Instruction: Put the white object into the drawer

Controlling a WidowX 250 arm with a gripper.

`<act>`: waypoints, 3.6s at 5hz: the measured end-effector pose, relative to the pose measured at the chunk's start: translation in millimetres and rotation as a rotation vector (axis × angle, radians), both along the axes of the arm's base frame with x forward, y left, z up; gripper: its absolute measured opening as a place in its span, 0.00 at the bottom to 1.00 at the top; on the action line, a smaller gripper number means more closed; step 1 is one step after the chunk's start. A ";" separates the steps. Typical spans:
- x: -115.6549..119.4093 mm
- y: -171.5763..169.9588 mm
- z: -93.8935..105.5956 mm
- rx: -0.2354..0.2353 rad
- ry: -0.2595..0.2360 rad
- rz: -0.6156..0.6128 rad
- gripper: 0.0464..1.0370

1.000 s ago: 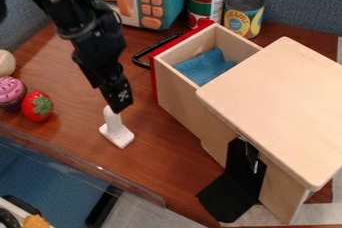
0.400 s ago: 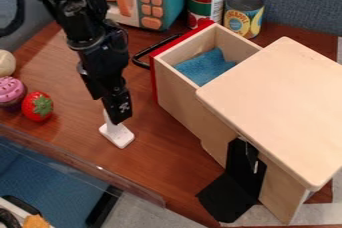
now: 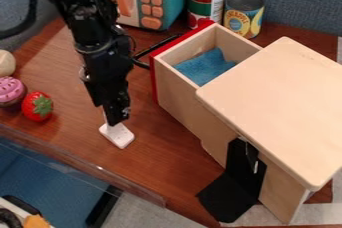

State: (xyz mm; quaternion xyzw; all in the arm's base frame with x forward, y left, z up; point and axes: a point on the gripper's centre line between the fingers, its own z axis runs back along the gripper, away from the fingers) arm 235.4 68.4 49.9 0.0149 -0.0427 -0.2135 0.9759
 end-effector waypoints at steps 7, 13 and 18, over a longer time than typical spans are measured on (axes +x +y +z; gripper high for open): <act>40.3 -69.6 144.1 -0.138 -0.113 -0.108 0.28; 107.8 -110.0 101.7 -0.008 -0.117 -0.117 0.28; 84.5 -81.1 89.4 -0.027 -0.109 -0.115 0.93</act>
